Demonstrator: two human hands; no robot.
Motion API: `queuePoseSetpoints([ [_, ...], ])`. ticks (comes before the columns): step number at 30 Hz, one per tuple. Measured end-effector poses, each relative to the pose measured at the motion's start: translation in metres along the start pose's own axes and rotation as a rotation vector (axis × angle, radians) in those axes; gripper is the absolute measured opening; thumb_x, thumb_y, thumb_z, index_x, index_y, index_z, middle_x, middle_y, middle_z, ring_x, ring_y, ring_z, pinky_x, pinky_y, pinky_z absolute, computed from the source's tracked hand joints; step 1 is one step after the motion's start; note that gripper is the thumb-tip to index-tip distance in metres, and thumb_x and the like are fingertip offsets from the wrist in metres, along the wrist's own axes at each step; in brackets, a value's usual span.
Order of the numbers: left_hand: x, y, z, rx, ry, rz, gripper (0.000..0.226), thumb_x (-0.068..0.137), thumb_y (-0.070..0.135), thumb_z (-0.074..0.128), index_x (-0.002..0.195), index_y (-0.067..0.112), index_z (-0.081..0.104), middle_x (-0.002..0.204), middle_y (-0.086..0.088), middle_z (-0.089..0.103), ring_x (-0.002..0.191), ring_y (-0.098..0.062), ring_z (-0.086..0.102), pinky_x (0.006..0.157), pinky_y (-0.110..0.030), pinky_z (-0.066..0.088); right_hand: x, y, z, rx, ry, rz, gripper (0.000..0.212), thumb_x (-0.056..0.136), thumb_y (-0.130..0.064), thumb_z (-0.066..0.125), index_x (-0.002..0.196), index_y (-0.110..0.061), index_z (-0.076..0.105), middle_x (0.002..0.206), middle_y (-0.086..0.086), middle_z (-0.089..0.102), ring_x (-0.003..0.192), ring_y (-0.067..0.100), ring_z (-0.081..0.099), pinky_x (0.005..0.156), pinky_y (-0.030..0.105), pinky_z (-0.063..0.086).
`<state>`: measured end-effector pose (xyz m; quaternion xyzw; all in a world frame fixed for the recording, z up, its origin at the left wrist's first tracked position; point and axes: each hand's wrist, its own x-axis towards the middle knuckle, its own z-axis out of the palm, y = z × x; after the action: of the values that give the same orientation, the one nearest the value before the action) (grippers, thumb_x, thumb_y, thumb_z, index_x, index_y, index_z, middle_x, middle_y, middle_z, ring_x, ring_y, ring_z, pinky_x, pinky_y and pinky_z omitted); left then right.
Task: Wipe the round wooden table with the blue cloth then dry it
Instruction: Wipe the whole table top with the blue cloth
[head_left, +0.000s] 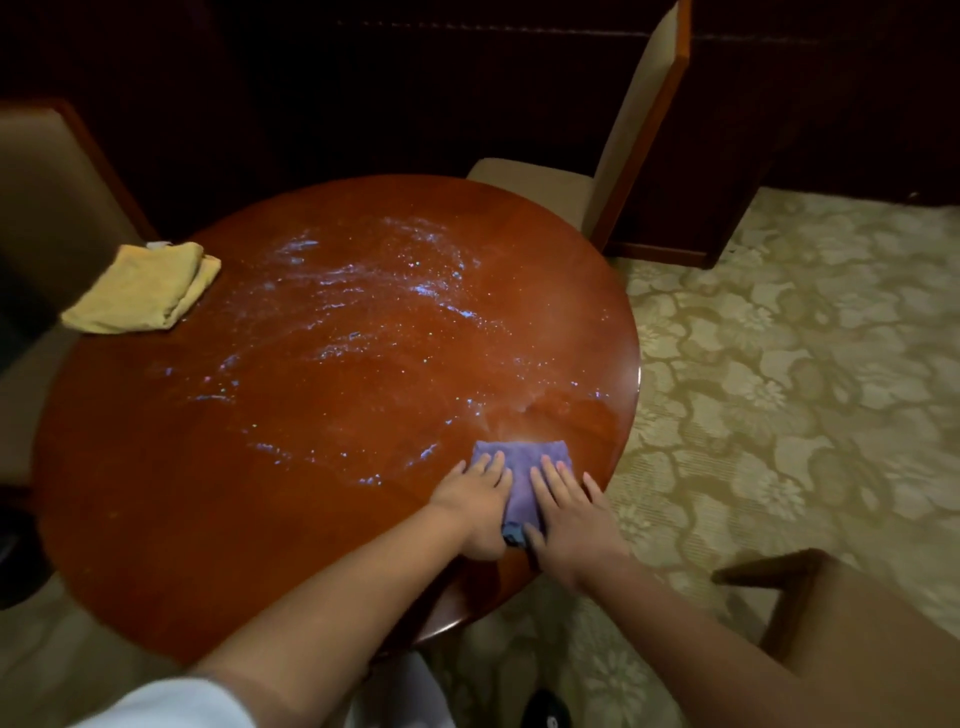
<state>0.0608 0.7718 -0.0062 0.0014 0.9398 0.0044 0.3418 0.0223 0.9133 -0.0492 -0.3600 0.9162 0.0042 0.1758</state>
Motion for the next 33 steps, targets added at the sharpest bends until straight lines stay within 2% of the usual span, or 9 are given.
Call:
queuePoseSetpoints([
  [2, 0.000, 0.006, -0.003, 0.049, -0.007, 0.035, 0.088, 0.088, 0.042, 0.048, 0.153, 0.009, -0.001, 0.159, -0.012, -0.008, 0.148, -0.024, -0.005, 0.120, -0.043, 0.002, -0.007, 0.004, 0.009, 0.027, -0.011, 0.026, 0.068, 0.073, -0.051, 0.035, 0.114, -0.010, 0.071, 0.122, 0.007, 0.066, 0.109, 0.022, 0.065, 0.097, 0.038, 0.028],
  [4, 0.006, 0.007, -0.014, 0.069, -0.011, 0.045, 0.085, 0.090, 0.044, 0.045, 0.153, 0.010, 0.000, 0.160, -0.010, -0.008, 0.148, -0.022, -0.004, 0.119, -0.046, 0.001, -0.004, 0.016, 0.011, 0.035, 0.007, 0.050, 0.068, 0.075, -0.051, 0.035, 0.119, -0.011, 0.069, 0.127, 0.005, 0.063, 0.115, 0.021, 0.062, 0.099, 0.037, 0.025],
  [10, 0.020, 0.010, -0.028, 0.019, -0.026, 0.043, 0.074, 0.096, 0.047, 0.038, 0.153, 0.016, 0.002, 0.160, -0.004, -0.008, 0.148, -0.019, -0.004, 0.118, -0.050, -0.001, 0.005, 0.043, -0.004, 0.010, 0.009, 0.022, 0.101, 0.064, -0.060, -0.014, 0.154, -0.016, 0.001, 0.158, -0.004, -0.007, 0.148, 0.016, -0.002, 0.117, 0.036, -0.006],
  [15, 0.012, 0.021, -0.030, 0.087, -0.042, 0.112, 0.063, 0.098, 0.047, 0.032, 0.152, 0.019, 0.014, 0.160, -0.005, 0.000, 0.147, -0.020, 0.007, 0.118, -0.048, 0.004, -0.021, 0.035, 0.022, 0.080, 0.025, 0.049, 0.069, 0.078, -0.049, 0.035, 0.122, -0.007, 0.065, 0.132, 0.010, 0.059, 0.118, 0.027, 0.059, 0.102, 0.036, 0.026],
  [21, 0.028, 0.029, -0.035, 0.140, 0.014, 0.087, 0.063, 0.099, 0.039, 0.037, 0.153, 0.019, 0.010, 0.161, -0.003, -0.002, 0.148, -0.019, 0.006, 0.117, -0.048, 0.005, -0.011, 0.055, 0.015, 0.095, 0.077, 0.081, 0.073, 0.081, -0.054, 0.030, 0.129, -0.008, 0.060, 0.137, 0.007, 0.055, 0.125, 0.023, 0.054, 0.111, 0.037, 0.027],
  [25, 0.037, 0.036, -0.040, 0.114, 0.057, 0.062, 0.064, 0.098, 0.035, 0.042, 0.152, 0.018, 0.013, 0.161, -0.004, 0.002, 0.147, -0.019, 0.008, 0.117, -0.048, 0.005, -0.003, 0.059, -0.003, 0.097, 0.024, 0.082, 0.098, 0.071, -0.058, -0.003, 0.152, -0.007, 0.016, 0.158, 0.004, 0.006, 0.148, 0.023, 0.010, 0.118, 0.037, 0.006],
  [28, 0.031, 0.048, -0.033, 0.182, 0.045, 0.069, 0.067, 0.096, 0.036, 0.045, 0.152, 0.017, 0.014, 0.160, -0.006, 0.004, 0.147, -0.021, 0.010, 0.118, -0.049, 0.001, -0.019, 0.049, 0.016, 0.128, 0.094, 0.108, 0.073, 0.078, -0.048, 0.030, 0.123, -0.002, 0.064, 0.134, 0.014, 0.056, 0.119, 0.026, 0.059, 0.098, 0.033, 0.046],
  [30, 0.030, 0.055, -0.030, 0.193, 0.026, 0.079, 0.070, 0.095, 0.039, 0.046, 0.152, 0.016, 0.014, 0.160, -0.007, 0.004, 0.147, -0.022, 0.009, 0.118, -0.049, -0.001, -0.029, 0.049, 0.022, 0.141, 0.056, 0.110, 0.064, 0.076, -0.045, 0.037, 0.114, -0.005, 0.070, 0.123, 0.011, 0.065, 0.107, 0.020, 0.066, 0.083, 0.033, 0.055],
  [33, 0.040, 0.056, -0.037, 0.129, 0.030, 0.073, 0.071, 0.096, 0.045, 0.040, 0.153, 0.017, 0.009, 0.160, -0.006, -0.002, 0.148, -0.021, 0.002, 0.117, -0.051, -0.003, -0.016, 0.062, 0.015, 0.155, 0.134, 0.158, 0.066, 0.074, -0.043, 0.035, 0.115, -0.004, 0.069, 0.125, 0.011, 0.064, 0.108, 0.025, 0.066, 0.086, 0.040, 0.053],
])
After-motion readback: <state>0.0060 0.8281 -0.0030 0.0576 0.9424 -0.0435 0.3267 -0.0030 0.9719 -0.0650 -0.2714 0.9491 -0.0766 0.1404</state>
